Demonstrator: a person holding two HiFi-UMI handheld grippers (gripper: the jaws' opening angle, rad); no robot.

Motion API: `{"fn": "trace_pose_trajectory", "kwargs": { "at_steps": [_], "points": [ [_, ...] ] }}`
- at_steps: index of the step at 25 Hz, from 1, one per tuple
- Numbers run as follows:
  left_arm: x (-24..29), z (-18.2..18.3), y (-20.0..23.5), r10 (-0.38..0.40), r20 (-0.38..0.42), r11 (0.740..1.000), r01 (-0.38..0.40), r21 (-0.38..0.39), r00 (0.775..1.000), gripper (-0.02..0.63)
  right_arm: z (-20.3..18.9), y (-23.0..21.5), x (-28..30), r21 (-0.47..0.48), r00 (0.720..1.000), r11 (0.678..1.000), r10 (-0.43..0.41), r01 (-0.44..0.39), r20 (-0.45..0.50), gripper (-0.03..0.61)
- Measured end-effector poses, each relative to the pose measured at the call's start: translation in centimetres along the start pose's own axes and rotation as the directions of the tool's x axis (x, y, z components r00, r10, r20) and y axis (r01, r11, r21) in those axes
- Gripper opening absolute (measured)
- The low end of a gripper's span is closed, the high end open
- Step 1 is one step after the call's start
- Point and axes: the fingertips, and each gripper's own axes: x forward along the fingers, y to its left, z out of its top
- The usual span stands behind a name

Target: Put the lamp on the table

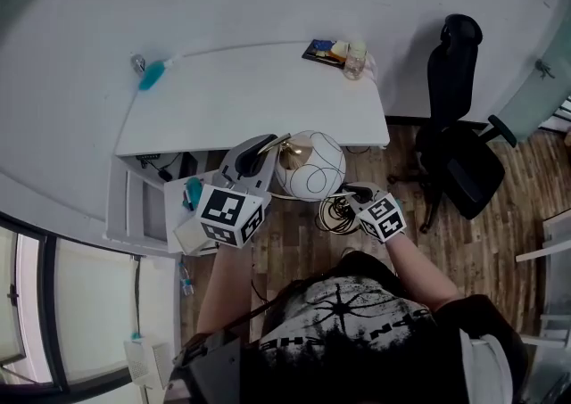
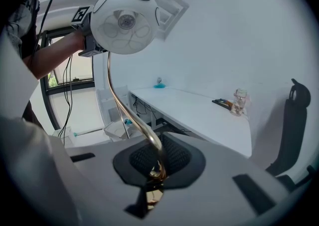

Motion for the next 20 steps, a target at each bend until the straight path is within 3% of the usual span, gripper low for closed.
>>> {"fn": "trace_pose_trajectory", "kwargs": {
  "at_steps": [10,20],
  "points": [
    [3.2,-1.2,4.0,0.037,-0.025,0.999,-0.037,-0.008,0.999,0.015,1.2,-2.5,4.6,0.01,0.999,0.999,0.048,-0.048,-0.021,0.02],
    [8.9,-0.6,9.1,0.093,-0.042,0.996,-0.093,0.002,0.995,0.015,4.8,-8.1,9.9,-0.007,0.993,0.993,0.115,-0.115,-0.012,0.02]
  ]
}}
